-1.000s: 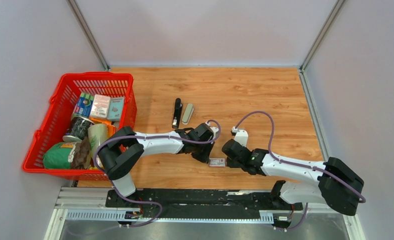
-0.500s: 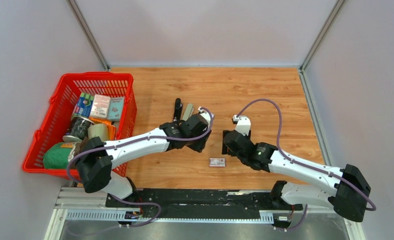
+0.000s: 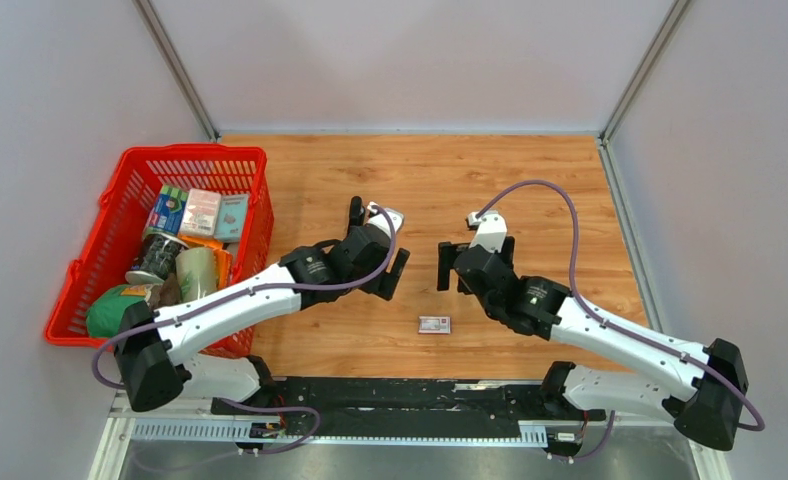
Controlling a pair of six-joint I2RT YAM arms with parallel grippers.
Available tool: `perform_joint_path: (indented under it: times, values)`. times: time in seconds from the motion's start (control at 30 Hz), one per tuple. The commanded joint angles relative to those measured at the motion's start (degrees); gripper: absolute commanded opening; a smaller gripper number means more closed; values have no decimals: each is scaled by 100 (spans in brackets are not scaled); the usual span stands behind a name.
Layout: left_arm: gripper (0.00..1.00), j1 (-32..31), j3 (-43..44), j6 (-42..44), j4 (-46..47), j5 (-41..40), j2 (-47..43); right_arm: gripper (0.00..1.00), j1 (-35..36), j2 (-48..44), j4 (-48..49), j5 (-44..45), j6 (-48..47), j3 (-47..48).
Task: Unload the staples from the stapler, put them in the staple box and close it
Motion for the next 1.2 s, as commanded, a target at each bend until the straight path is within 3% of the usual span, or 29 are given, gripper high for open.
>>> perform_joint_path:
  times: [0.0, 0.63, 0.93, 1.17]
  values:
    - [82, -29, 143, 30, -197, -473, -501, 100, 33, -110, 74, 339, -348, 466]
    - [82, -20, 828, 671, -716, -1432, -1223, 100, 33, 646, -410, 1868, -779, 1925]
    - [82, -29, 1452, 1119, -821, -1502, -1381, 100, 25, 549, -410, 2036, -894, 2260]
    - [82, -29, 1461, 1225, -786, -1564, -1504, 100, 25, 479, -217, 1894, -1167, 2172]
